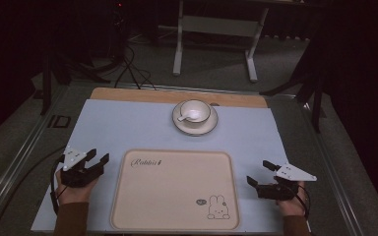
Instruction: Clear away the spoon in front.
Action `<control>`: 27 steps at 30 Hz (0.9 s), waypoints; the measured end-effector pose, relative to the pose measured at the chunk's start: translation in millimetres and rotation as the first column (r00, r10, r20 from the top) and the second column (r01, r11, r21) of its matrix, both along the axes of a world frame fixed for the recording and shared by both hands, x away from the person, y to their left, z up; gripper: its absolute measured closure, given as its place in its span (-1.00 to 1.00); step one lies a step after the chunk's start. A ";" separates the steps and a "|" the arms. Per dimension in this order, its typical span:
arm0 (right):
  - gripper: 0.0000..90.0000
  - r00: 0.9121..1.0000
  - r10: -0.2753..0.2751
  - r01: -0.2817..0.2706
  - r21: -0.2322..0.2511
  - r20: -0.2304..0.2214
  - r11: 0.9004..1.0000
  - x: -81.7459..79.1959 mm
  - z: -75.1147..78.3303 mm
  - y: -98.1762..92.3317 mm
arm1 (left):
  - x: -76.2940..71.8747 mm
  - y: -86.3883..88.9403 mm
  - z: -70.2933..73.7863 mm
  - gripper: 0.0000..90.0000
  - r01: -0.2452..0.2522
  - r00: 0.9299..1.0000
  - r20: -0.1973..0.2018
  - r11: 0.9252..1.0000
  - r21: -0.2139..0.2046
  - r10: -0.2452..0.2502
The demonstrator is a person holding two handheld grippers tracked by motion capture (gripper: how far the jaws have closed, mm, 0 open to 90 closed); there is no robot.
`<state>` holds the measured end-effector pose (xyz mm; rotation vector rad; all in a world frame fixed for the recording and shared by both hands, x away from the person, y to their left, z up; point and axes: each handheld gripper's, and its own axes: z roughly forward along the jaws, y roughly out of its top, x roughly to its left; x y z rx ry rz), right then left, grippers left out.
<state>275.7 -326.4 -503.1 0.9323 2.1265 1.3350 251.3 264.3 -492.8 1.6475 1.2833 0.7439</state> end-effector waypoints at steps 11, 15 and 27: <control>-0.73 0.999 -0.023 0.022 0.029 0.046 0.999 -2.0 3.4 -2.2 | 10.4 2.1 -3.1 0.08 -0.023 1.000 -0.021 0.998 -0.062 0.021; -0.73 0.998 -0.022 0.020 0.030 0.052 0.999 -2.5 3.7 -2.7 | 12.2 -3.8 -2.0 0.07 -0.001 1.000 -0.018 0.998 -0.064 0.000; -0.71 0.997 -0.032 0.030 0.024 0.070 0.999 -5.8 4.7 -3.7 | 19.0 -18.5 15.3 0.02 0.061 0.998 -0.003 0.997 -0.042 -0.061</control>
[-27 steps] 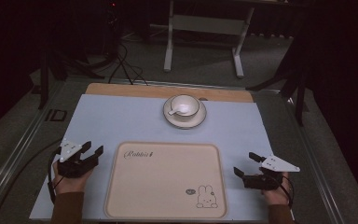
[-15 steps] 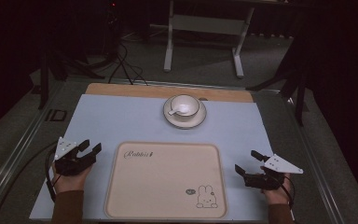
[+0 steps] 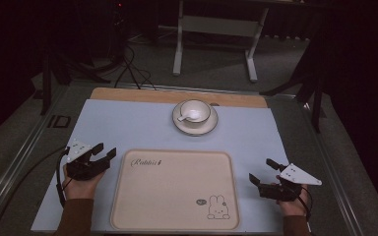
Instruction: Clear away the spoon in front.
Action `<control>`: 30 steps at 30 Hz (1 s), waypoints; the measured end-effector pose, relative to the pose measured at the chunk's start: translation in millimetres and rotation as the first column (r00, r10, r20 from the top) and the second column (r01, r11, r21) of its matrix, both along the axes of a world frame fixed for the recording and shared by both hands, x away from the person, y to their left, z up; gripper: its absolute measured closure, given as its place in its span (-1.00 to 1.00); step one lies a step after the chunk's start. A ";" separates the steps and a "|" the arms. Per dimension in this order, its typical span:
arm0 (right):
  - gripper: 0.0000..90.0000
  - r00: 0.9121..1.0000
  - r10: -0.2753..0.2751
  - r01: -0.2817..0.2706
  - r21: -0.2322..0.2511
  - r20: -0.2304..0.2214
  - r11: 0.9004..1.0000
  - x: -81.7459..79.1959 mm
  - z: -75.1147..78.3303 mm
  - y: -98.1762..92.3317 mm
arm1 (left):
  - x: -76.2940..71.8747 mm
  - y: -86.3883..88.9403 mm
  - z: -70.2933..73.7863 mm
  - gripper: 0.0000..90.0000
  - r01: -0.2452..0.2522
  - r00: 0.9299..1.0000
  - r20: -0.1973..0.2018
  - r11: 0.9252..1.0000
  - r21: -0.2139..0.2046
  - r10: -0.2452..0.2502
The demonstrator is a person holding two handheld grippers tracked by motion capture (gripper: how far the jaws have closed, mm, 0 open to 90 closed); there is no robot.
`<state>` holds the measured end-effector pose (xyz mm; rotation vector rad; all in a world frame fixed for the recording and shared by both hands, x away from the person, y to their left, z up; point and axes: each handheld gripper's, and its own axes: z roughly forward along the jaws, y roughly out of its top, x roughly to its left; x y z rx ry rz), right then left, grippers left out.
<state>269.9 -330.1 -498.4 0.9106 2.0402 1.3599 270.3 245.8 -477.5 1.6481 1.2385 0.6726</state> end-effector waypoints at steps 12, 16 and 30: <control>-0.71 1.000 0.003 -0.003 0.000 -0.004 1.000 1.2 -1.6 2.5 | 14.1 -20.2 23.1 0.00 0.065 0.998 0.028 0.997 -0.036 -0.064; -0.70 1.000 0.007 -0.007 0.001 -0.001 1.000 1.1 -1.4 2.3 | 20.3 -30.5 27.7 -0.01 0.085 0.996 0.033 0.996 -0.025 -0.084; -0.70 1.000 0.008 -0.008 0.008 -0.006 1.000 2.2 -1.5 0.4 | 48.1 -54.9 44.4 -0.02 0.140 0.989 0.040 0.990 0.002 -0.140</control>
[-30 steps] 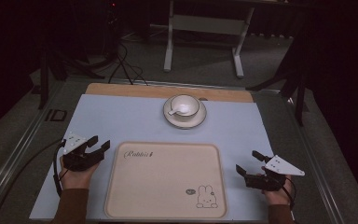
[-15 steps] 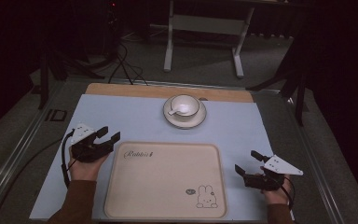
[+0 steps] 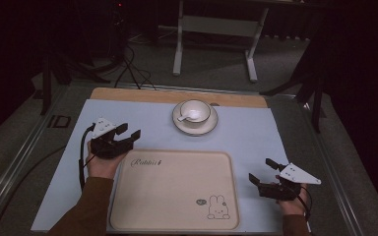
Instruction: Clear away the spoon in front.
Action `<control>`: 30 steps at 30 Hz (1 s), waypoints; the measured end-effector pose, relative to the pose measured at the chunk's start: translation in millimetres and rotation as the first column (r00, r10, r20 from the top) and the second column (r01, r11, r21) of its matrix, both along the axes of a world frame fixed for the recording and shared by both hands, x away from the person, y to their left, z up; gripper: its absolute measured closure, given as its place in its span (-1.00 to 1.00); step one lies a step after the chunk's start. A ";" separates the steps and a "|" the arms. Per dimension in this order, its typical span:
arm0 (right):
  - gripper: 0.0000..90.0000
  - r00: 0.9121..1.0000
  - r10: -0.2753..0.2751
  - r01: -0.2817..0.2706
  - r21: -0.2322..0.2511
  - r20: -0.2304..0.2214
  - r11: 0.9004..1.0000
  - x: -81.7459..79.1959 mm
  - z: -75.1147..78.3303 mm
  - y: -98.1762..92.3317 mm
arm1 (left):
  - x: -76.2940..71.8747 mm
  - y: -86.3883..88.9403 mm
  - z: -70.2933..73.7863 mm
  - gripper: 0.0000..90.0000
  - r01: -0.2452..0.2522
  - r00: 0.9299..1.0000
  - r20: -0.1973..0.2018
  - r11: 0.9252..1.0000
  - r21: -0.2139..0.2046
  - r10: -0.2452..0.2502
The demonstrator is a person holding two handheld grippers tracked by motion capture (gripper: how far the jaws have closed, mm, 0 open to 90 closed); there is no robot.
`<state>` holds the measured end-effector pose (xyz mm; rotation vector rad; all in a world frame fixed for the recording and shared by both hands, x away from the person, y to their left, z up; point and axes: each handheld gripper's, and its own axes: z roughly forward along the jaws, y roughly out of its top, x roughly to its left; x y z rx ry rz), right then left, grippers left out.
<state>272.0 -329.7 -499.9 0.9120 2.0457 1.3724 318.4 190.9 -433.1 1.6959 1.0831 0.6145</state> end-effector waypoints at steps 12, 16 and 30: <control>-0.70 1.000 -0.001 0.001 0.001 0.000 1.000 1.5 -0.5 -1.0 | 23.5 -21.4 20.9 -0.01 0.056 0.997 0.047 0.997 0.057 -0.058; -0.70 1.000 0.000 0.000 -0.003 0.000 1.000 2.4 -1.2 0.9 | 32.5 -27.7 28.2 0.01 0.064 0.996 0.059 0.996 0.065 -0.068; -0.70 1.000 -0.009 0.010 -0.003 0.002 1.000 3.1 -1.5 -2.0 | 56.0 -47.2 26.5 0.00 0.084 0.994 0.059 0.995 0.060 -0.087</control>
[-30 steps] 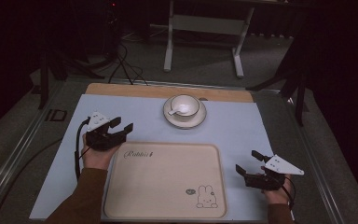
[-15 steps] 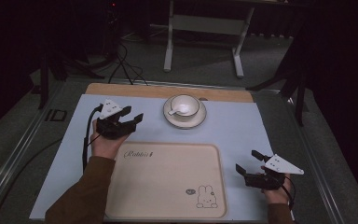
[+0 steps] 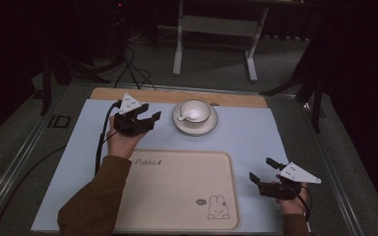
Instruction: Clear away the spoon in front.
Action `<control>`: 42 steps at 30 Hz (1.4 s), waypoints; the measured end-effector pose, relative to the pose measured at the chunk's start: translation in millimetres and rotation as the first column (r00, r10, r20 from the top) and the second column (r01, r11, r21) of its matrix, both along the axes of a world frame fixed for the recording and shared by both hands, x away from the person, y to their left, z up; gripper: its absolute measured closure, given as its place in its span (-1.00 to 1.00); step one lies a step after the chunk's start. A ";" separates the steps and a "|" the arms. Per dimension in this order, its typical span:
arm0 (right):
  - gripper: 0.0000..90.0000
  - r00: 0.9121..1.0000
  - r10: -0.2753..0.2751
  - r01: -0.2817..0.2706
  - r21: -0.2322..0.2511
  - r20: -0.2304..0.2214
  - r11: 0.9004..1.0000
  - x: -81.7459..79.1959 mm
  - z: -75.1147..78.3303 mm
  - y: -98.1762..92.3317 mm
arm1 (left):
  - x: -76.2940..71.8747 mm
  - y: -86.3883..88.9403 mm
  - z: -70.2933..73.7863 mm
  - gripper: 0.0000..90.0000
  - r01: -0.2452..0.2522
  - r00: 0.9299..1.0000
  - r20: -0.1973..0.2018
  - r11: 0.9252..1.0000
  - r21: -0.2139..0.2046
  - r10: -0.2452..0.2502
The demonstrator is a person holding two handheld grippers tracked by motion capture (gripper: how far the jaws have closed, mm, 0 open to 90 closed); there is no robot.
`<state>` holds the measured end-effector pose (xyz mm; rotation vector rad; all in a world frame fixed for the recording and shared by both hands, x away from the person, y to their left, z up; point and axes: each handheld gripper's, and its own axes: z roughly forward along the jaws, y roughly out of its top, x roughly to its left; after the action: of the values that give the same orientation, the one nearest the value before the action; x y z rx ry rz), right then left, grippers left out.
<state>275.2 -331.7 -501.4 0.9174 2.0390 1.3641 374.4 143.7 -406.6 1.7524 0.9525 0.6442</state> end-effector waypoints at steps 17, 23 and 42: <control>-0.70 1.000 0.001 -0.001 0.005 -0.003 1.000 0.4 -0.2 0.3 | 23.9 -17.5 -16.8 -0.02 -0.002 0.999 -0.036 1.000 -0.021 0.001; -0.70 1.000 0.001 -0.001 0.005 -0.003 1.000 0.5 -0.2 0.2 | 30.6 -27.7 -22.2 -0.01 -0.001 0.999 -0.046 1.000 -0.011 0.001; -0.70 1.000 0.000 0.000 0.011 -0.001 1.000 1.2 0.1 -0.7 | 52.6 -55.4 -41.8 0.09 0.020 0.998 -0.069 0.998 0.052 -0.016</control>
<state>276.4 -332.5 -501.3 0.9232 2.0346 1.3764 427.1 88.3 -448.4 1.8378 0.9729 0.6060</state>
